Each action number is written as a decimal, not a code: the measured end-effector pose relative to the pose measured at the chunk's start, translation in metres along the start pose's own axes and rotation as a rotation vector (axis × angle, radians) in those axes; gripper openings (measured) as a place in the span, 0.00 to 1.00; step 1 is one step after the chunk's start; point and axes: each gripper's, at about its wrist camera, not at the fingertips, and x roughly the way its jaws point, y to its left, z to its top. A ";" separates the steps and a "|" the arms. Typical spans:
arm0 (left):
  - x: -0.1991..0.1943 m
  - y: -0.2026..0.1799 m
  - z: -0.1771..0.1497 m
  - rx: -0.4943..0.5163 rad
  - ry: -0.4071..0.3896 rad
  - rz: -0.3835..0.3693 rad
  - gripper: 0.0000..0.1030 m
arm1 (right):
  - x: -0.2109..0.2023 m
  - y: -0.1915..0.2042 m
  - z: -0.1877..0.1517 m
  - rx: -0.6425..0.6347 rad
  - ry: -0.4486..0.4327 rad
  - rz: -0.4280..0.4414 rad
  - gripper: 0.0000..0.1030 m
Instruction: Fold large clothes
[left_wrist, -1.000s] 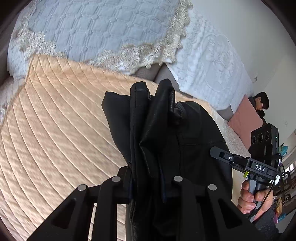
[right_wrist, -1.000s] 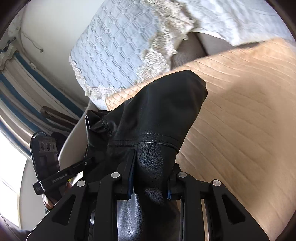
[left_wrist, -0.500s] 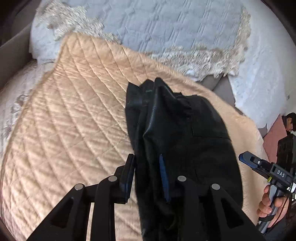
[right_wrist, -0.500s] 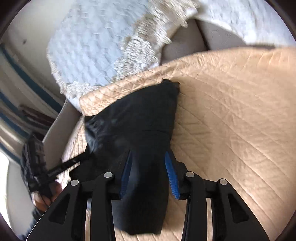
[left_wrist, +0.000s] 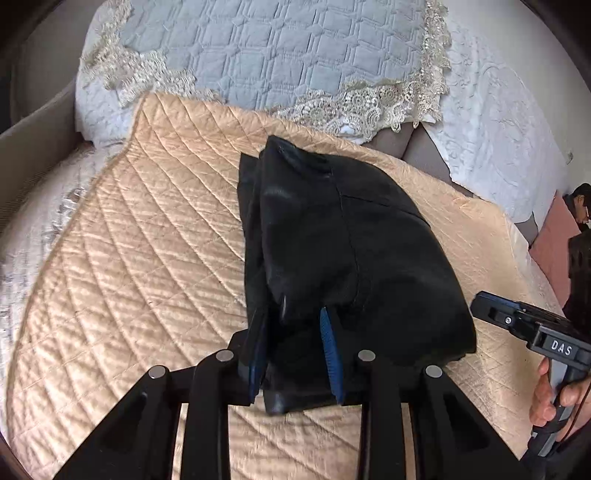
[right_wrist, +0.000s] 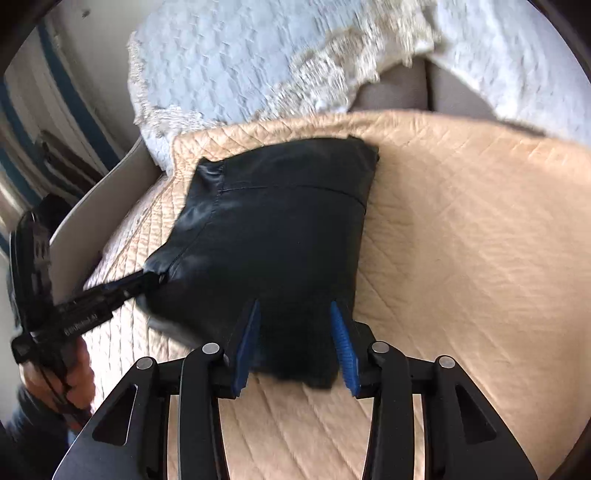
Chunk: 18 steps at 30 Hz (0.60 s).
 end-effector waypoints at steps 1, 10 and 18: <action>-0.009 -0.003 -0.002 0.008 -0.006 0.013 0.31 | -0.012 0.007 -0.005 -0.014 -0.021 -0.007 0.40; -0.082 -0.038 -0.048 0.059 -0.066 0.106 0.52 | -0.076 0.051 -0.065 -0.088 -0.103 -0.028 0.56; -0.099 -0.049 -0.078 0.095 -0.070 0.153 0.58 | -0.084 0.058 -0.094 -0.083 -0.083 -0.040 0.57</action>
